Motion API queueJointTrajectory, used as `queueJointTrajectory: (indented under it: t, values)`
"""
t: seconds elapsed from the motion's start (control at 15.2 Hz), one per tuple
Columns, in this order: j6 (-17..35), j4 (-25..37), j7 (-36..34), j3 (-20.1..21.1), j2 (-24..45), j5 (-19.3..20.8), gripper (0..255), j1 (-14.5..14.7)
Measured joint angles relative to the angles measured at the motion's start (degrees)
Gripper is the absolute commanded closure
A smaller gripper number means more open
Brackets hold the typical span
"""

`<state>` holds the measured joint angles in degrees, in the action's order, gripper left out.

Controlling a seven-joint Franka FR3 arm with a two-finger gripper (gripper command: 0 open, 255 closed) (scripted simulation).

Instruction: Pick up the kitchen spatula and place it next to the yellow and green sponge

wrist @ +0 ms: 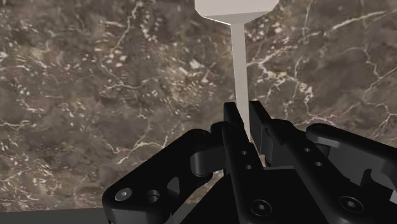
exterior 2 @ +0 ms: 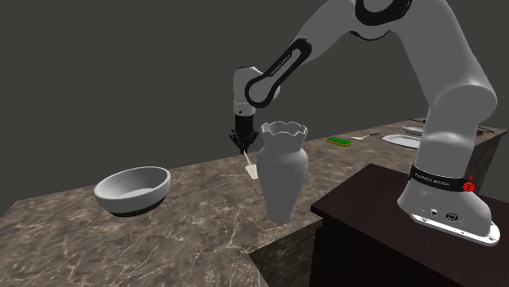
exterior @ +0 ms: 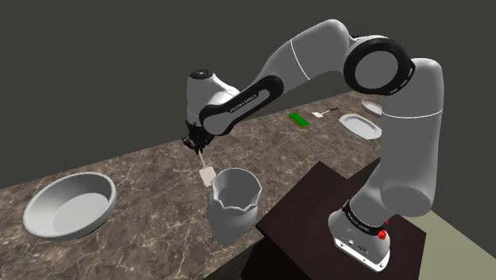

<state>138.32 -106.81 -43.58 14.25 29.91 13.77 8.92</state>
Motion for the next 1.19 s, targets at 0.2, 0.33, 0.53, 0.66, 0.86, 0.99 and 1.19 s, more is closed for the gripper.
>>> queueJointTrajectory:
  t: [0.2,0.33,0.53,0.66,0.86,0.99,1.19]
  values:
    - [1.39,-3.47,3.66,-0.23,-2.33,-0.82,255,-3.36]
    - [2.13,-4.92,6.16,-0.47,-3.25,-1.31,255,-5.46]
    - [3.47,-8.30,9.82,-0.73,-5.54,-2.21,255,-8.61]
    - [4.20,-10.05,12.37,-0.96,-6.68,-2.83,255,-10.67]
    - [5.38,-12.40,17.28,-1.57,-8.14,-3.87,255,-14.47]
    - [6.05,-13.08,19.96,-2.04,-8.28,-4.28,255,-16.44]
    - [6.09,-13.49,24.31,-2.61,-8.81,-5.23,255,-19.55]
